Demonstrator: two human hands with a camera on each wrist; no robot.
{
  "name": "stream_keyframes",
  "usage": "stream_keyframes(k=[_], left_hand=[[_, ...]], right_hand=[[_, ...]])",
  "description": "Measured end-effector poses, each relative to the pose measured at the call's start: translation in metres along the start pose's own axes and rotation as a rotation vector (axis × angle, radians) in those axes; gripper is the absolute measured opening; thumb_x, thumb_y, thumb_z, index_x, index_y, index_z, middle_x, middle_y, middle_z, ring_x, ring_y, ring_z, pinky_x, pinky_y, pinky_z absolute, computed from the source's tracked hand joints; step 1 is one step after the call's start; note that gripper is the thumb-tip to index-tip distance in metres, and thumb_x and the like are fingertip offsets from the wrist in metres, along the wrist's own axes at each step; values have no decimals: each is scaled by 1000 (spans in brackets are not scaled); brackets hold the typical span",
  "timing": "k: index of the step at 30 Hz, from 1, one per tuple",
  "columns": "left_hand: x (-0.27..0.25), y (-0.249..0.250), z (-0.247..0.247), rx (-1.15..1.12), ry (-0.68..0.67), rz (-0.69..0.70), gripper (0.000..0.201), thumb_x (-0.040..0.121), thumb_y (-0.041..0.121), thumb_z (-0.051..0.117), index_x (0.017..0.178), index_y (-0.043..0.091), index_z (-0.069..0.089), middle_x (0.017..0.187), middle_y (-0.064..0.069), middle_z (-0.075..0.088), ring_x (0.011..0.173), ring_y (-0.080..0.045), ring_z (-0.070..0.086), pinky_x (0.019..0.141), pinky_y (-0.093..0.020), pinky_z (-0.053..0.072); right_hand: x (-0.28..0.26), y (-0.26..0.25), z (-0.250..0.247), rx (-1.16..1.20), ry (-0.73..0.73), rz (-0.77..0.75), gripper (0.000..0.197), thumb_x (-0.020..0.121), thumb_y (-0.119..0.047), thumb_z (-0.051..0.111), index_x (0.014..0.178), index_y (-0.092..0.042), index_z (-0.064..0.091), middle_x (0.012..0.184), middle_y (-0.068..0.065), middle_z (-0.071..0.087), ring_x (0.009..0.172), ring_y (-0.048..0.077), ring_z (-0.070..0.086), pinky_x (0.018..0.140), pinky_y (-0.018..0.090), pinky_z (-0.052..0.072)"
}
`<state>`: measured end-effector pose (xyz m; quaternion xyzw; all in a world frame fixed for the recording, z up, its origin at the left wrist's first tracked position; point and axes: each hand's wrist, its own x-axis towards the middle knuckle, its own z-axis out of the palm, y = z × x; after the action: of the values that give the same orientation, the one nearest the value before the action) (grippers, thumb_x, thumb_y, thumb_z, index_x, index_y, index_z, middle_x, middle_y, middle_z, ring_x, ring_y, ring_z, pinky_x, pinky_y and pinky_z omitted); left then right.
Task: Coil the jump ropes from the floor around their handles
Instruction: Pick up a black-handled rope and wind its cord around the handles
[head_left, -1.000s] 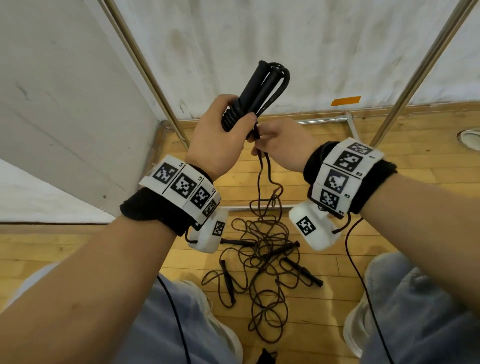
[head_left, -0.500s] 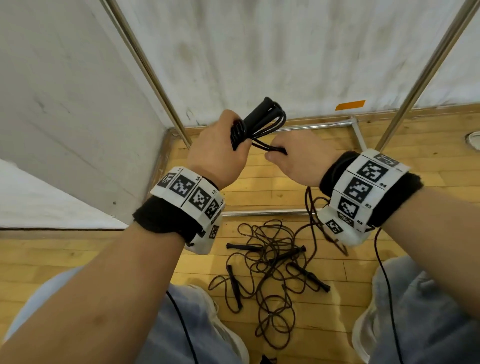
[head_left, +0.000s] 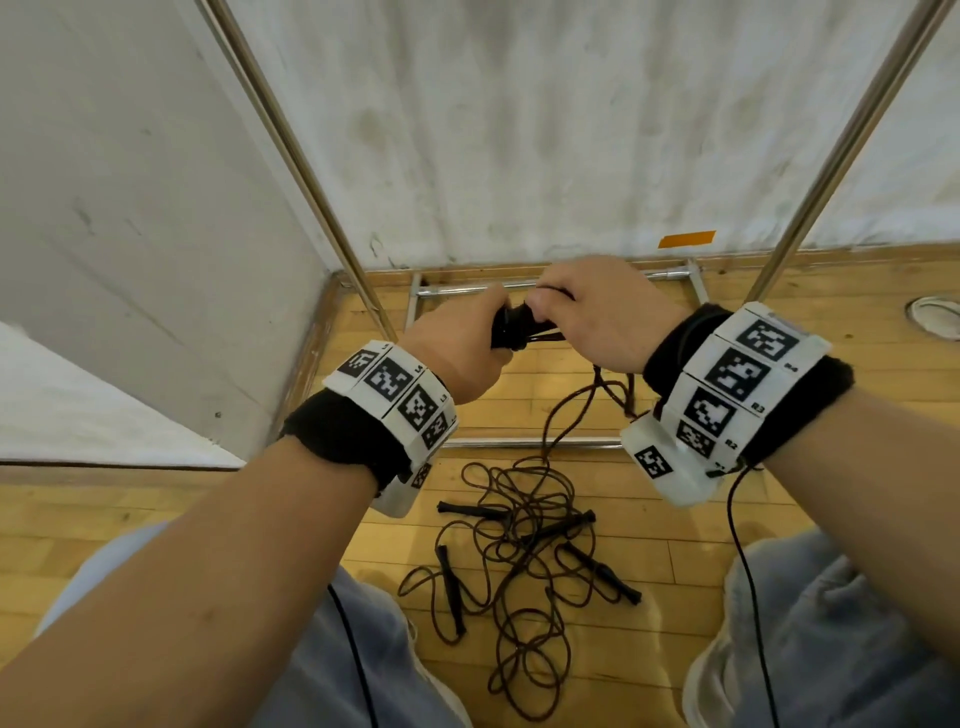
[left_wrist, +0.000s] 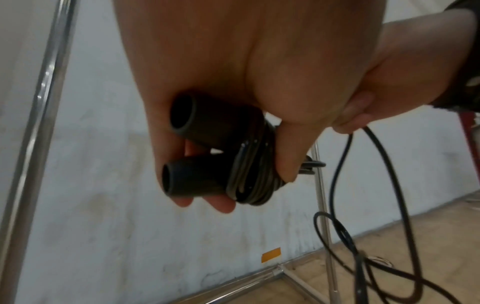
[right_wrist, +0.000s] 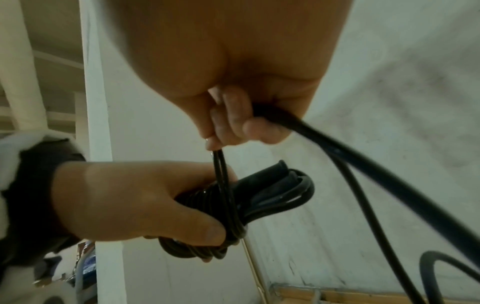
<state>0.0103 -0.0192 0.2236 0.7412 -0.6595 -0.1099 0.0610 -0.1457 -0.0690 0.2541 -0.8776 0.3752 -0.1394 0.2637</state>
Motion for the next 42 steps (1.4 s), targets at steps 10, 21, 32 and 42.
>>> stream_keyframes(k=[10,21,32,42], left_hand=[[-4,23,5,-70,207,89,32,79,58,60,68,32,44,55,13,51,52,-2,49,45,-21,29],[-12,11,-10,-292,184,356,33,79,46,57,98,21,66,66,10,59,62,-10,57,57,-28,45],[-9,11,-26,-760,249,138,31,80,43,56,89,13,53,78,-9,69,68,-28,67,64,-51,54],[-5,21,-30,-805,325,116,31,84,35,52,110,18,56,80,-4,68,67,-20,66,65,-46,57]], right_hand=[[5,1,-14,-89,185,-56,40,96,-37,43,78,-8,64,66,-2,51,58,10,44,55,22,34],[21,24,-35,236,36,133,52,84,-50,61,51,-11,52,49,-4,33,45,10,31,52,23,30],[24,26,24,893,41,214,33,97,-21,42,65,-18,47,47,-8,41,40,8,30,38,18,24],[31,19,39,763,151,247,38,98,-35,36,68,-16,49,44,-7,40,36,10,30,42,23,26]])
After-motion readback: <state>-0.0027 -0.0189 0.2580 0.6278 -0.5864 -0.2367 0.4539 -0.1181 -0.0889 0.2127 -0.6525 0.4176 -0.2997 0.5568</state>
